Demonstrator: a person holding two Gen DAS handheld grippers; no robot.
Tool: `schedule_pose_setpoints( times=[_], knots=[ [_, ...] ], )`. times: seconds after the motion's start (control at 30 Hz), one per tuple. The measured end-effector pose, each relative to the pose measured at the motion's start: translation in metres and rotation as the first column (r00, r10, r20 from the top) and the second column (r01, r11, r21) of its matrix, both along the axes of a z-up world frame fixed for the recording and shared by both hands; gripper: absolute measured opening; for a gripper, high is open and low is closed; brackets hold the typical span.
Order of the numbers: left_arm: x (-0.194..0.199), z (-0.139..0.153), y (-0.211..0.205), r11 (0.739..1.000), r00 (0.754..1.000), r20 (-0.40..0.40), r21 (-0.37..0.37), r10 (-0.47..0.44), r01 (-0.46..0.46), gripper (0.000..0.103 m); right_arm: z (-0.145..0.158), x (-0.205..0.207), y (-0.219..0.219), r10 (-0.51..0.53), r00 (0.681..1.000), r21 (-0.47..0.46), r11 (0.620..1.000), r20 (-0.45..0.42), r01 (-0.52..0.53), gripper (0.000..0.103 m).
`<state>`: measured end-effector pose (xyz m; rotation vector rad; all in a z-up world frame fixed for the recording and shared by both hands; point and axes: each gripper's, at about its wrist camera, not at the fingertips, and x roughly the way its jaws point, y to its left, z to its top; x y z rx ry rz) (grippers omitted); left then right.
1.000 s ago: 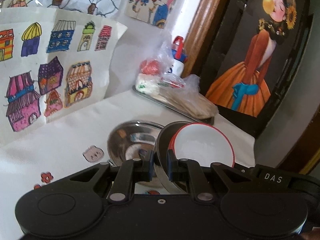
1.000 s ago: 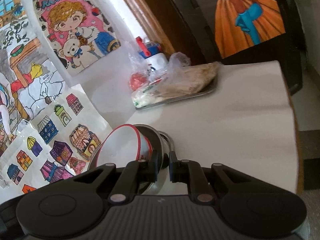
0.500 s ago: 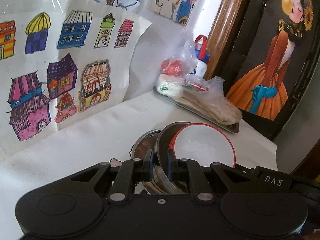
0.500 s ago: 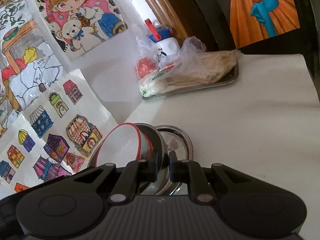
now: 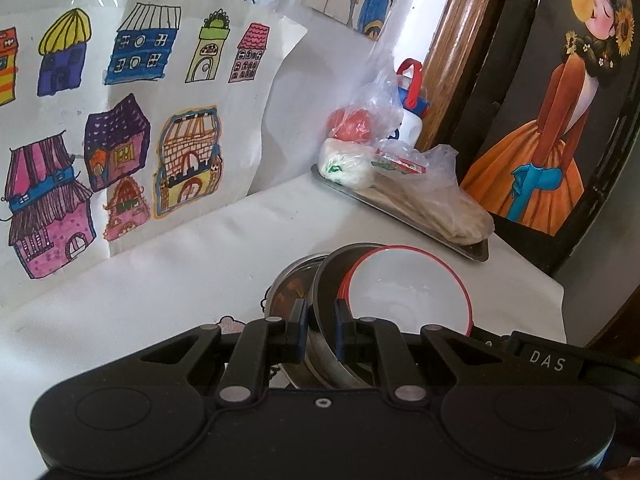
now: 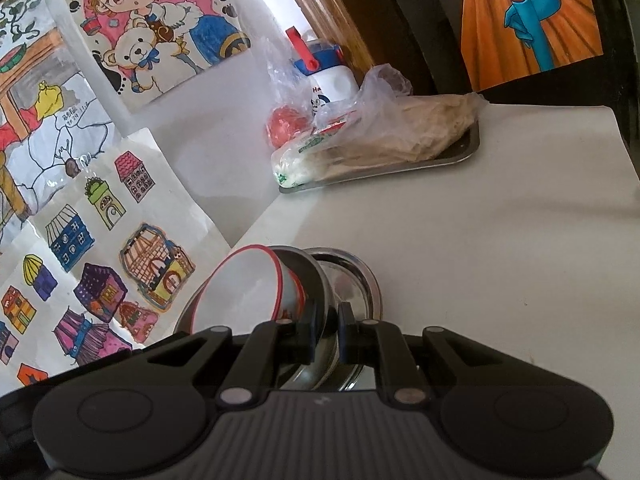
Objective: Organize plates and bowls
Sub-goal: 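Lower the steel bowl stack onto the flat steel plate with both tools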
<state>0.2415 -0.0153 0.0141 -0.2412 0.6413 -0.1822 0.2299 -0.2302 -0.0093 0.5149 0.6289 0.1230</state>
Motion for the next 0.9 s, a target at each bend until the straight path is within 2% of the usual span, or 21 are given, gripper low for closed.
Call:
schedule_pose_setpoints(
  times=[0.9],
  knots=[
    [0.015, -0.009, 0.001, 1.0, 1.0, -0.019, -0.003, 0.014, -0.014, 0.012, -0.003, 0.013, 0.001, 0.001, 1.0, -0.011, 1.0, 0.008, -0.001, 0.014]
  ],
)
